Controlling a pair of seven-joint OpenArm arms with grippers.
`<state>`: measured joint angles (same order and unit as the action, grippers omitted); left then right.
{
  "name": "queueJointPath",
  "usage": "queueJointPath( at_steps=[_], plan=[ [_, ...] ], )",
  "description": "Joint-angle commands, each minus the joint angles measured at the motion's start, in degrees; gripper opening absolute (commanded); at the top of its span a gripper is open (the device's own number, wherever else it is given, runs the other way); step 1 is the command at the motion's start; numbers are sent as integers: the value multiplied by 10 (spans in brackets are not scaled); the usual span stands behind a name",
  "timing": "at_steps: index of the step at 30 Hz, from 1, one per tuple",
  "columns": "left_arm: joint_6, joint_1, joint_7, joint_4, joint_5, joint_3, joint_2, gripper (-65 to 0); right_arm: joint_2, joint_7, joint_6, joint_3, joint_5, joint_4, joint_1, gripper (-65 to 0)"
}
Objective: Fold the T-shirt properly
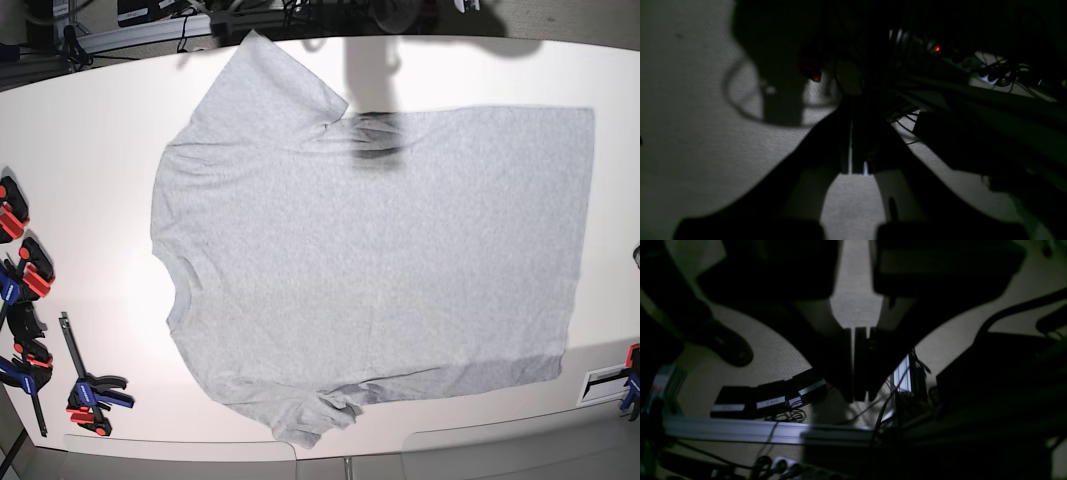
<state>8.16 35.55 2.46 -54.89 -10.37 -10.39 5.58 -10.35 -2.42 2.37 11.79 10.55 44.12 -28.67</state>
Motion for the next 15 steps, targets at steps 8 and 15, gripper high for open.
queueJointPath(
  at_steps=[8,15],
  plan=[
    [4,115,8,-177,-33,-1,20,-650,-11,-7,38,-104,2,125,-98,-650],
    [4,182,5,-324,-33,0,31,-650,-20,-6,52,-127,65,250,-185,-650]
  ],
)
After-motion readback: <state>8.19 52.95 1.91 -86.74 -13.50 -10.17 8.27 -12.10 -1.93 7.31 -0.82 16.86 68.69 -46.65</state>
